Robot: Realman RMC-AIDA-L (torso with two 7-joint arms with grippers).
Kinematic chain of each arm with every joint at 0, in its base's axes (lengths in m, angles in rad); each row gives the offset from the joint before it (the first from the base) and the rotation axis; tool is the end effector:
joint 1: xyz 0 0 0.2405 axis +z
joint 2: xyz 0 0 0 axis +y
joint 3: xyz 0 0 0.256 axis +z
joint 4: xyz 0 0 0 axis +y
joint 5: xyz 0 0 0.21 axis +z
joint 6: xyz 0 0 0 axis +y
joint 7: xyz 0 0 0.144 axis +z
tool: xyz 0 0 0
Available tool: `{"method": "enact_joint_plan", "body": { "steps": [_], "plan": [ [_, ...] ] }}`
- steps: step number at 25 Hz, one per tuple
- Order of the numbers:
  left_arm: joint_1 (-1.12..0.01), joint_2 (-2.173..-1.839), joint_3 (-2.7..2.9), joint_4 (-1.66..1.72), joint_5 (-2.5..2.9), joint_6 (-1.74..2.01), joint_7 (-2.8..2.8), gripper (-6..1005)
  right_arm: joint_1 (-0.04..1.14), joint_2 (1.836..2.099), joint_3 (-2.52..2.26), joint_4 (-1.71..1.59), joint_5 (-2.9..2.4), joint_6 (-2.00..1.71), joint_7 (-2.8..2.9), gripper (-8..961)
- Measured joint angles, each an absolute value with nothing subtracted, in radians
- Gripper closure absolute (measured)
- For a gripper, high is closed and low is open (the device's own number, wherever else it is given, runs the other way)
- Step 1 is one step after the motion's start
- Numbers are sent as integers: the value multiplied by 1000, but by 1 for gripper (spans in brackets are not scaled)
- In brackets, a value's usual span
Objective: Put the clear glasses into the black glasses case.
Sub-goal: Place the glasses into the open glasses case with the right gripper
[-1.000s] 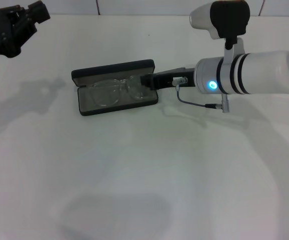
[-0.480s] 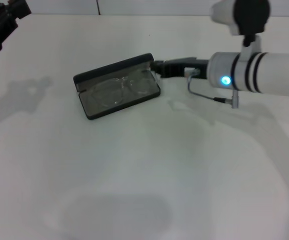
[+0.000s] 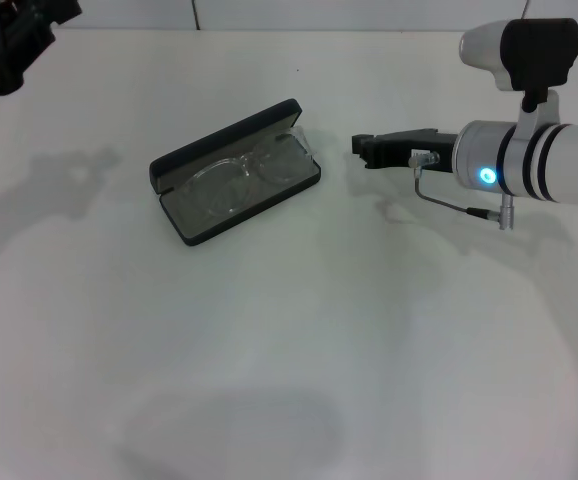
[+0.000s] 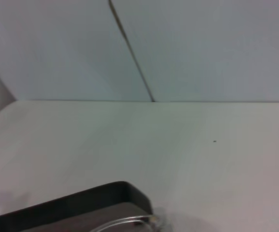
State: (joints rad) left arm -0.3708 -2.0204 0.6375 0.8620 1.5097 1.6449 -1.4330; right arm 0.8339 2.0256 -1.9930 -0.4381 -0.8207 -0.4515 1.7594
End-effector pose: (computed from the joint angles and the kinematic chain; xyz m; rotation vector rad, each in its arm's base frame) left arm -0.2592 0.3246 0.1126 -2.2849 -0.4365 -1.1048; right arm 0.1851 0.4242 -0.1040 -2.3219 1.1130 0.4810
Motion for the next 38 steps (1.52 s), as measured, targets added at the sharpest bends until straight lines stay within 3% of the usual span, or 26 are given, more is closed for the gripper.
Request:
{"method": "enact_joint_plan", "body": {
  "steps": [4,15,38],
  "plan": [
    [-377,-2024,638,862,1510,1644,-1433,942,852,2028,-1994,-430,-826,-412,1761,954],
    [-378,-2035,641,860,1511,1641,-1430,942,963,2028,-2126,-390,-814,-410,1837,946],
    [-371,-2037,639,862,1507,1646,-1430,942,1039,2028,-2248,-371,-815,-411,1967,930]
  ]
}}
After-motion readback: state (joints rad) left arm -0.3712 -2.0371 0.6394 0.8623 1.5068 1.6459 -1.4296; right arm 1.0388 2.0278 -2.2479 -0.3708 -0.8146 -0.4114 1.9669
